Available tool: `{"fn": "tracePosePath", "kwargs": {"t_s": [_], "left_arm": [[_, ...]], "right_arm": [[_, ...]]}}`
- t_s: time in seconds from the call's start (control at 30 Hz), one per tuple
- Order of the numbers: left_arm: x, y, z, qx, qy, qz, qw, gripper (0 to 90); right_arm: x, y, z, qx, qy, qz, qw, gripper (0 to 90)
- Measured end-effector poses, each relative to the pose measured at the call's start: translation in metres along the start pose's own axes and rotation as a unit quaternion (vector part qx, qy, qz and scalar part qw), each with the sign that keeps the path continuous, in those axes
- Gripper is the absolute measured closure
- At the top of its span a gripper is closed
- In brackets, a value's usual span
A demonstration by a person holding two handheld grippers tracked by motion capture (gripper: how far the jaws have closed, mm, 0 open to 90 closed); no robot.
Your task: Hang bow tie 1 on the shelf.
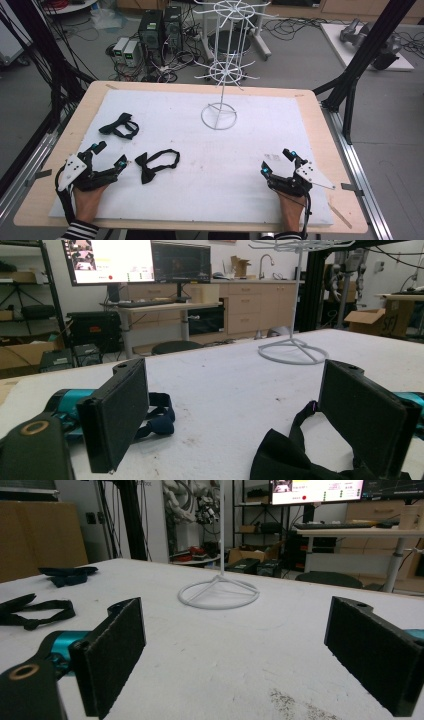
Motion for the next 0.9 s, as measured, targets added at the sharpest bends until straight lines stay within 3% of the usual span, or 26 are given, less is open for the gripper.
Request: {"fn": "tracePosePath", "kwargs": {"t_s": [0.9], "left_arm": [[-0.0032, 0.0022, -0.0012, -0.01, -0.016, -0.001, 0.9998, 13.4]], "right_arm": [[0.001, 0.0001, -0.0002, -0.002, 0.003, -0.003, 1.0, 8.8]]}}
Point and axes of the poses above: each handheld gripper's, and its own axes: y roughly forward along the jaws, z roughly out of its top, x roughly to its right, the point moved 10 cm from there along y, roughly forward along the jaws, and after that the axes turned 11 degrees about -z, right-handed, at the moved point
